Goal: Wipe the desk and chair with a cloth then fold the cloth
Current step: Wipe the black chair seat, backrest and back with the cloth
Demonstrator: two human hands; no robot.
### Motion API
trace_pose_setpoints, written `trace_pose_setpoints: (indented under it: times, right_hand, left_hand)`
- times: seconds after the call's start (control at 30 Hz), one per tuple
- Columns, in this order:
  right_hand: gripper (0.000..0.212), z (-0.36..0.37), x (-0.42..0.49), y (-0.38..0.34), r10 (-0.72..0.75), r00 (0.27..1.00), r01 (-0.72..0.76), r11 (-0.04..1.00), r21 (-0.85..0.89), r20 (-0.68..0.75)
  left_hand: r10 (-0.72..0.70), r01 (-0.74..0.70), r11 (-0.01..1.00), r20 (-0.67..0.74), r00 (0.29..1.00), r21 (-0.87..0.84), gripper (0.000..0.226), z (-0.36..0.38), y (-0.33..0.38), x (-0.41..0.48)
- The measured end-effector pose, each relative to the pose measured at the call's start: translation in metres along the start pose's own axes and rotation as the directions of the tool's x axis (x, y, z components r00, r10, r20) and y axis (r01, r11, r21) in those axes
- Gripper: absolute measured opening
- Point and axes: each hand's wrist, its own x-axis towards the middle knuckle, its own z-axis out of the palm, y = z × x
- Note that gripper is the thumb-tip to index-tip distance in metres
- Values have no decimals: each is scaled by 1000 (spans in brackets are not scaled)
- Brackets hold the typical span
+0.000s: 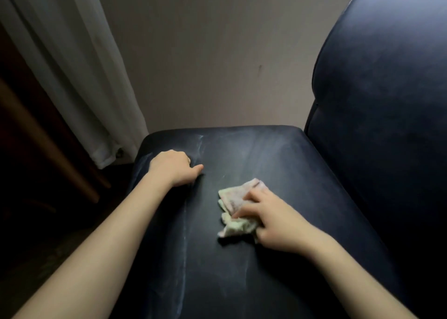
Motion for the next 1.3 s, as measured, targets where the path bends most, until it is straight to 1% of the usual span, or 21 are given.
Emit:
trace_pose_setpoints:
  times: [0.1, 0.17, 0.27, 0.33, 0.4, 0.43, 0.5, 0.57, 0.63, 0.73, 0.83, 0.97, 1.03, 1.1, 1.2, 1.3]
  right_hand:
    - [50, -3, 3, 7, 6, 1000, -8, 996, 87, 24]
    - [50, -10, 30, 24, 18, 1000, -18, 998, 68, 0]
    - [41, -25, 84, 56, 134, 986, -136, 991, -16, -102]
    - [44, -35, 126, 79, 211, 958, -223, 974, -42, -194]
    - [48, -44, 165, 97, 306, 921, -322, 946, -31, -243]
    - [49, -48, 183, 103, 345, 905, -357, 934, -5, -250]
    - [48, -51, 210, 110, 374, 895, -378, 925, 31, -244]
    - [44, -54, 225, 112, 355, 908, -370, 929, -25, -222]
    - [46, -56, 224, 111, 333, 923, -352, 933, -76, -192]
    - [52, -52, 204, 107, 316, 933, -330, 942, -64, -171]
    - [47, -46, 167, 89, 268, 949, -282, 957, -71, -167]
    - [39, -23, 91, 50, 146, 982, -152, 987, -46, -120]
    - [43, -5, 45, 23, 50, 990, -52, 999, -10, -133]
    - [45, 13, -1, -4, -11, 987, 16, 999, 29, -162]
    - [49, 32, -58, -36, -46, 979, 44, 999, -15, -199]
    - [56, 40, -73, -43, -20, 978, 18, 1000, -10, -210]
  left_hand:
    - [5, -5, 1000, 12, 1000, 22, 48, -1, 0, 0]
    - [7, -8, 999, 14, 1000, 34, 51, -2, -1, -2]
    - [16, -17, 999, 18, 1000, 33, 51, -3, -1, -5]
    - [14, -15, 999, 26, 1000, 34, 50, -2, -1, -3]
    - [8, -9, 999, 28, 1000, 36, 50, 1, -1, 0]
    - [6, -7, 999, 24, 1000, 38, 50, 2, 0, 2]
    - [-5, 5, 999, 13, 1000, 40, 46, 7, 1, 4]
    - [-21, 21, 999, -2, 1000, 28, 49, 11, 3, 4]
    - [-38, 38, 999, -2, 999, -11, 50, 12, 0, 3]
    - [-39, 41, 997, 41, 998, -65, 51, 17, -9, 6]
    - [-27, 31, 997, 63, 998, -65, 50, 20, -11, 12]
    - [34, -30, 999, 74, 997, -45, 45, 12, -8, 16]
    - [49, -44, 997, 84, 995, -57, 43, 8, -10, 19]
    - [50, -44, 997, 79, 996, -70, 43, 7, -10, 22]
    - [52, -47, 995, 55, 997, -83, 43, 8, -9, 26]
    - [72, -68, 995, 46, 996, -67, 46, 8, -9, 26]
